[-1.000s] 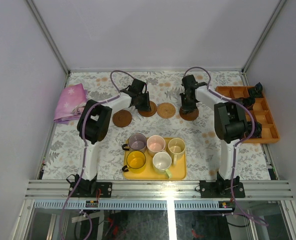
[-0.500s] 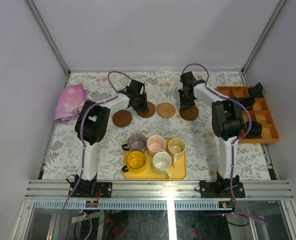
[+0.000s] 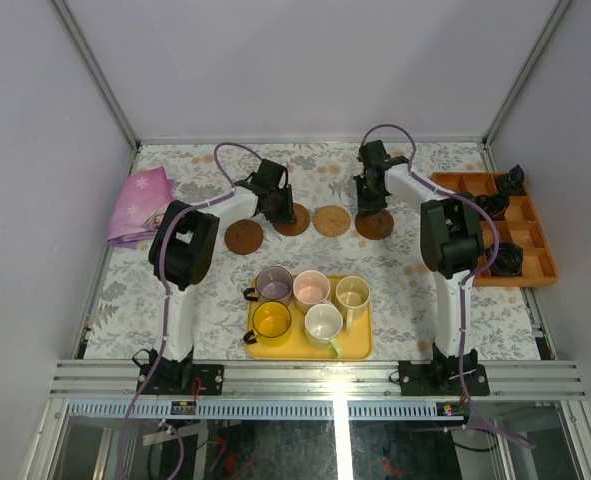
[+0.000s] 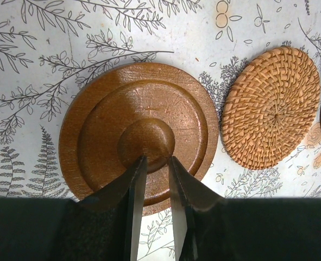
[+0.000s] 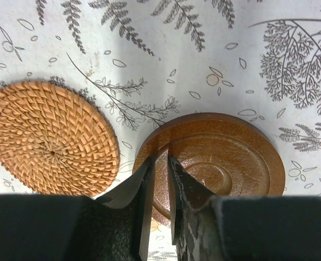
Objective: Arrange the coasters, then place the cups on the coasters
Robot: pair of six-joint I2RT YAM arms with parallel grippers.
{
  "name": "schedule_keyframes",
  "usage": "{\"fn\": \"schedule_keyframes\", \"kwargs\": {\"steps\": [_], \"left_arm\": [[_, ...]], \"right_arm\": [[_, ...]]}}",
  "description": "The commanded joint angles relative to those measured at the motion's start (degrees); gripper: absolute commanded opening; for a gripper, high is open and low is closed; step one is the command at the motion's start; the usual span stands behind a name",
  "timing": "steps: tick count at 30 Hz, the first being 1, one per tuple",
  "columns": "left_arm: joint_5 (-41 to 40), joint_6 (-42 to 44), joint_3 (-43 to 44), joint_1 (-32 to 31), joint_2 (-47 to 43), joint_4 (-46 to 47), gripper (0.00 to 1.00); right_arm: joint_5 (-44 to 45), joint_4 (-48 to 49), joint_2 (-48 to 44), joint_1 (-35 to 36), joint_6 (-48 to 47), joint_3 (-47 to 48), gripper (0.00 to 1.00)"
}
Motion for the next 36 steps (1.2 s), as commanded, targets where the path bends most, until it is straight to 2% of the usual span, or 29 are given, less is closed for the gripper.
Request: {"fn": "schedule_keyframes", "kwargs": {"steps": [1, 15, 25, 31, 36], "left_arm": [[-1.89, 0.77, -1.78, 0.68, 0.50, -3.49, 0.23], [-1.46, 1.25, -0.52, 0.71, -2.44, -3.31, 0.24], [0.25, 0.91, 3.69, 1.09, -9.53, -2.71, 0.32], [-3.92, 0.00, -0.52, 2.07, -11.99, -2.61, 0.33], [-4.80, -3.28, -4.68, 5.98, -11.87, -1.60, 0.32]], "right_arm": [[-2.76, 0.13, 5.97, 0.61, -0.07, 0.18, 0.22], [-0.44, -0.76, 2.03, 0.63, -0.96, 1.40, 0.22], [2.48, -0.57, -6.86, 0.62, -2.22, 1.70, 0.23], [2.77, 0.00, -10.20, 0.61, -2.84, 0.08, 0.24], [1.11, 1.38, -12.34, 0.59, -3.10, -2.88, 0.24]]}}
